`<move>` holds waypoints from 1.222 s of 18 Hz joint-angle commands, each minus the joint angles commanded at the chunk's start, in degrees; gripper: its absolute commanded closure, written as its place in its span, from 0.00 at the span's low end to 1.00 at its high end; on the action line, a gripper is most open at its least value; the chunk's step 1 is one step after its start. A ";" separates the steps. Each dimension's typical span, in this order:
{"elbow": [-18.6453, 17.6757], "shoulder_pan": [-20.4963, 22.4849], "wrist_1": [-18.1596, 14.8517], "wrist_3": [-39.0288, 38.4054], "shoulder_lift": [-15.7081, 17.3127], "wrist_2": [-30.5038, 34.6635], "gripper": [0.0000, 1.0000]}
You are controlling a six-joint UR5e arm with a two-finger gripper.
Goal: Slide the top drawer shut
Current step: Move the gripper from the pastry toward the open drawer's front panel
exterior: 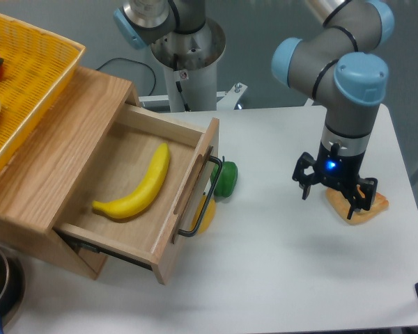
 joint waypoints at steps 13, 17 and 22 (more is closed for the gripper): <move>-0.53 -3.60 -2.10 -10.70 1.93 1.06 0.00; -0.26 -4.13 -6.75 -17.22 4.39 -1.75 0.22; -0.53 -6.15 -12.20 -18.63 5.18 -3.43 0.74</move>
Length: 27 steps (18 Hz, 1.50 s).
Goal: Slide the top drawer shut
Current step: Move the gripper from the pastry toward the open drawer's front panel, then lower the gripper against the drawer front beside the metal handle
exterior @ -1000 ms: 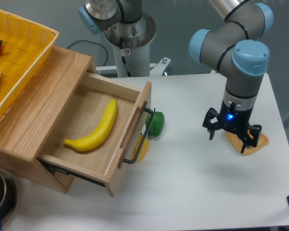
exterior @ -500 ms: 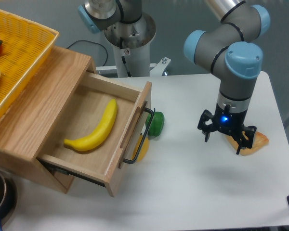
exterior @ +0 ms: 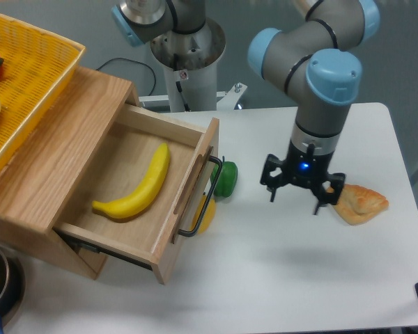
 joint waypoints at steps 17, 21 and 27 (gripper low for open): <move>3.52 -3.52 -10.65 -5.10 0.53 -8.00 0.81; 3.52 -4.31 -10.65 -6.24 1.32 -8.70 0.81; 3.78 -5.71 -10.56 -8.17 1.94 -9.14 0.81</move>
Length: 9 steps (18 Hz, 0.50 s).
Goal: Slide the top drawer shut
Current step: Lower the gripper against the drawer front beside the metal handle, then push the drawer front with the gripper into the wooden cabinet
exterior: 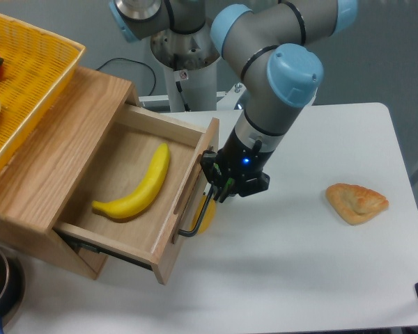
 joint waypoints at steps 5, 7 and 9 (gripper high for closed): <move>0.00 -1.40 0.17 -0.53 0.00 0.00 0.81; 0.00 -1.84 0.26 -1.41 0.00 -0.09 0.81; 0.00 -2.46 0.35 -1.58 0.00 -0.09 0.81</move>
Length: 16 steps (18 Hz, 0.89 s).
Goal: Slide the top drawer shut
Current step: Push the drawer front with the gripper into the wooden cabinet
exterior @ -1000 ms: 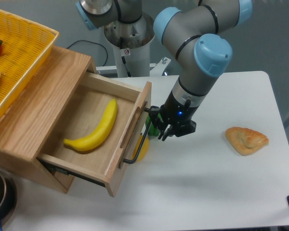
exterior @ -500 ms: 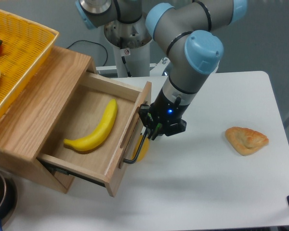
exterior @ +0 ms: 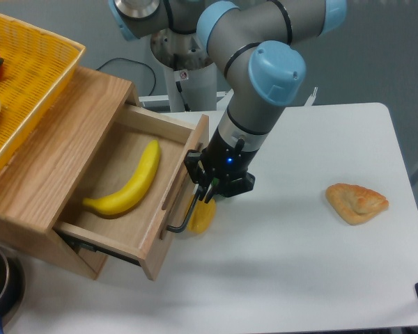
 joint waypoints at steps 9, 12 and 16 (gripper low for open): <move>-0.09 -1.32 0.35 -1.41 -0.09 -0.09 0.81; -0.09 -2.02 0.35 -2.81 0.00 0.00 0.81; -0.35 -2.64 0.97 -3.43 0.00 0.09 0.81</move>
